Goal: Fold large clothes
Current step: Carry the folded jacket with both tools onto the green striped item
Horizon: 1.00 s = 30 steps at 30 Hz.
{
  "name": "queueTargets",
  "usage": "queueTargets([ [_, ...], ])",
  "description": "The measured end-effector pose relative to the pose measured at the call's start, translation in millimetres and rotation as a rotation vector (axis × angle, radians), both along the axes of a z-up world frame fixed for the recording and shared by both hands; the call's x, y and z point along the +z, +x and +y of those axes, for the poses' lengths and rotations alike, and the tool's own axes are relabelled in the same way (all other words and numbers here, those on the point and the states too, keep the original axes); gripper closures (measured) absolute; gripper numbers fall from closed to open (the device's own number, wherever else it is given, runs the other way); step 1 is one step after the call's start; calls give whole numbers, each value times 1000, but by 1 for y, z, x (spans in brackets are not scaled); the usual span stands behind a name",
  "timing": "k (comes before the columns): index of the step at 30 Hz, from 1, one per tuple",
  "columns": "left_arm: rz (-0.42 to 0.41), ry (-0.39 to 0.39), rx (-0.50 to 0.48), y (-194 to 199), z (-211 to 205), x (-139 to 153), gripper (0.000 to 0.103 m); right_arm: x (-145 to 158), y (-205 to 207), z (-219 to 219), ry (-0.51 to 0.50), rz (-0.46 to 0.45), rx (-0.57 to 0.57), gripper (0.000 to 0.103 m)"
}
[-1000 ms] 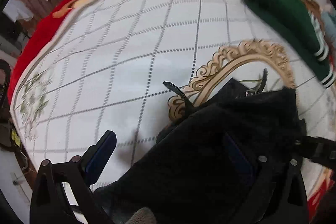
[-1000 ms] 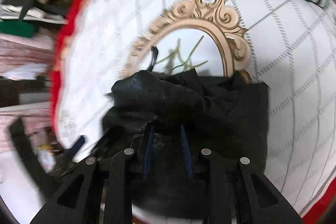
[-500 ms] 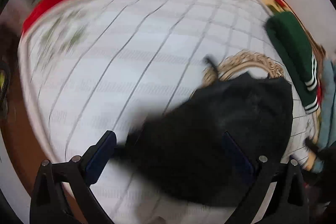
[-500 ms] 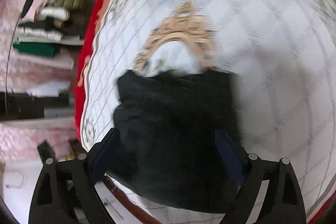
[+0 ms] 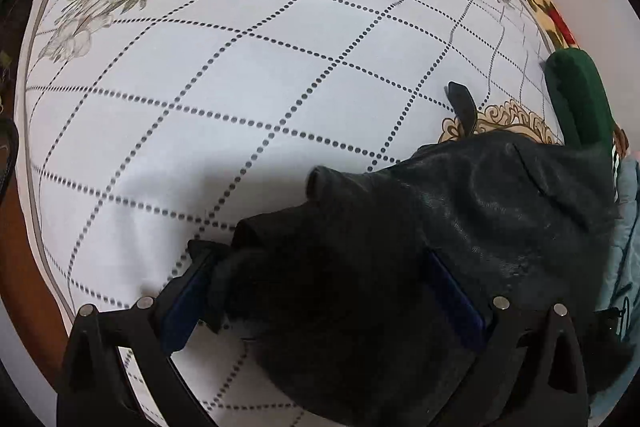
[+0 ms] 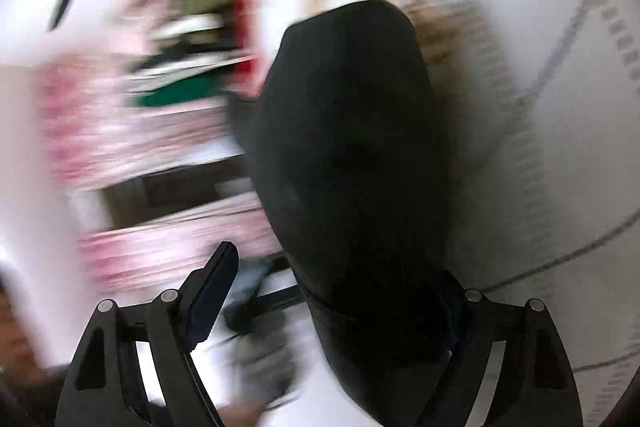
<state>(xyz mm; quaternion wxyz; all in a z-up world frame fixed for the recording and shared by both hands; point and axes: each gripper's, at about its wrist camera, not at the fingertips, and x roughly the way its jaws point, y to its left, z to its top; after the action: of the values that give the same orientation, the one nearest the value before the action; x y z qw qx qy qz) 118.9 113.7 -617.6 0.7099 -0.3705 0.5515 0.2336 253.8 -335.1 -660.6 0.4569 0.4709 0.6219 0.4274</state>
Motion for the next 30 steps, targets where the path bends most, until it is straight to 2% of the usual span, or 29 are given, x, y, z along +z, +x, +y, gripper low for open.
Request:
queueTargets([
  [1,-1,0,-4,-1,1,-1,0,-2,0,-1,76,12,3,17],
  [2,-3,-1,-10,0,1,-3,0,-4,2,-1,74,11,3,17],
  [4,-12,-4,-25,2,0,-4,0,-18,4,9,-100,-7,32,17],
  [6,-13,14,-49,7,-6,-1,0,-28,4,36,-280,-44,115,16],
  [7,-9,26,-55,8,-7,-1,0,-24,5,42,-281,-56,118,18],
  [8,-9,28,-51,8,-5,0,0,-21,6,46,-271,-55,108,34],
  [10,-14,22,-40,7,1,3,0,-14,6,51,-240,-49,75,49],
  [13,-23,29,-44,8,9,8,0,1,3,60,-227,-71,43,58],
  [16,-40,26,-56,7,12,14,0,8,3,72,-178,-69,8,61],
  [22,-74,18,-108,27,13,34,0,31,7,80,-147,-84,-48,63],
  [30,-175,15,-190,107,14,90,0,97,68,78,-91,-157,-173,63],
])
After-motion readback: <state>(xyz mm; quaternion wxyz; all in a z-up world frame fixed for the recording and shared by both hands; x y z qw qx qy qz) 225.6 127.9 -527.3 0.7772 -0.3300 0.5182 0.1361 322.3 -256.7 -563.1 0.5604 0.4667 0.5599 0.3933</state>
